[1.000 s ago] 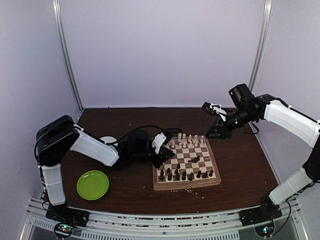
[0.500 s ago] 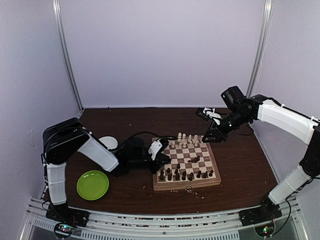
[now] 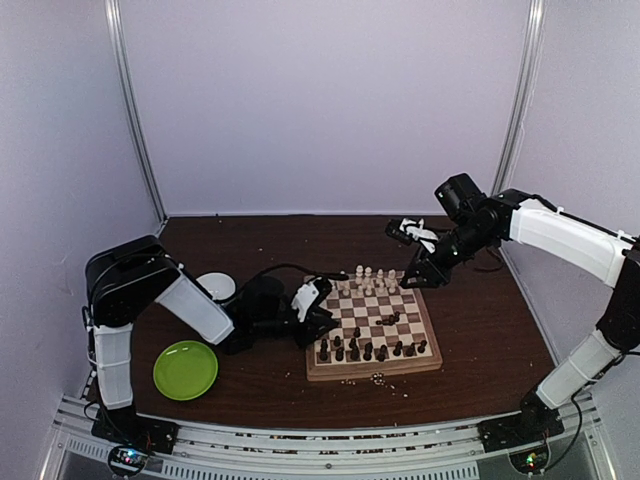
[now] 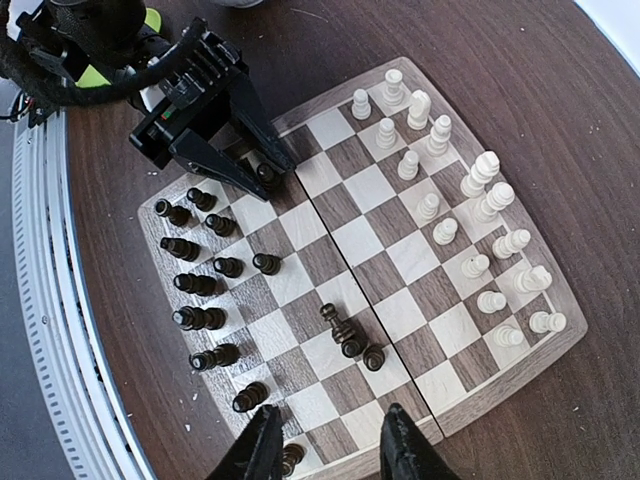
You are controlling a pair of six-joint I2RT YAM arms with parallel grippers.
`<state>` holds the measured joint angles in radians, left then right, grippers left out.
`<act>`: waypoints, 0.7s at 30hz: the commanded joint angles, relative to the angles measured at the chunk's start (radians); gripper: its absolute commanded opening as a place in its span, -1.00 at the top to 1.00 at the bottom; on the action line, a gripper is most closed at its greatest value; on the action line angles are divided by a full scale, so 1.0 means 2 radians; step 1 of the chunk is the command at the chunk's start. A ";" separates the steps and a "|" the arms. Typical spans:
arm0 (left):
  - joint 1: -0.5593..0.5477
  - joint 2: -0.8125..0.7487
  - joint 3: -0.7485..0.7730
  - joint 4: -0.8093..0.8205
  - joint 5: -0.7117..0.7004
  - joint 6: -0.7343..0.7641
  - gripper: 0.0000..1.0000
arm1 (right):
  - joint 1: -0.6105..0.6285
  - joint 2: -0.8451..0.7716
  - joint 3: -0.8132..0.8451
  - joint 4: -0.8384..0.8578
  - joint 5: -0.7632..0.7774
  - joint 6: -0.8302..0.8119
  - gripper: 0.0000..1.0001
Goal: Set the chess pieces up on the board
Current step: Place the pawn on the chessboard.
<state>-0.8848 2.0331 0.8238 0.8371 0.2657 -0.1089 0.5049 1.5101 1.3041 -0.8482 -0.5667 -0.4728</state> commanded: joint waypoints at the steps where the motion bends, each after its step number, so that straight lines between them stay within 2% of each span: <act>1: 0.002 -0.023 -0.010 0.015 -0.003 0.005 0.41 | 0.006 0.000 0.011 -0.005 0.007 -0.006 0.31; 7: 0.002 -0.047 -0.016 -0.001 -0.019 0.013 0.32 | 0.008 -0.004 0.010 -0.004 0.007 -0.006 0.30; 14: 0.002 -0.097 0.010 -0.067 -0.024 0.022 0.23 | 0.018 0.006 0.024 -0.021 0.017 -0.019 0.30; 17: 0.003 -0.144 0.030 -0.142 -0.067 0.016 0.21 | 0.029 0.025 0.039 -0.028 0.033 -0.032 0.30; 21: 0.006 -0.215 0.079 -0.300 -0.157 -0.008 0.17 | 0.049 0.088 0.087 -0.072 0.071 -0.057 0.31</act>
<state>-0.8848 1.7432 0.8719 0.5201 0.1349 -0.0868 0.5663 1.5787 1.3903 -0.9024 -0.5190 -0.5270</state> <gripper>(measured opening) 0.403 0.350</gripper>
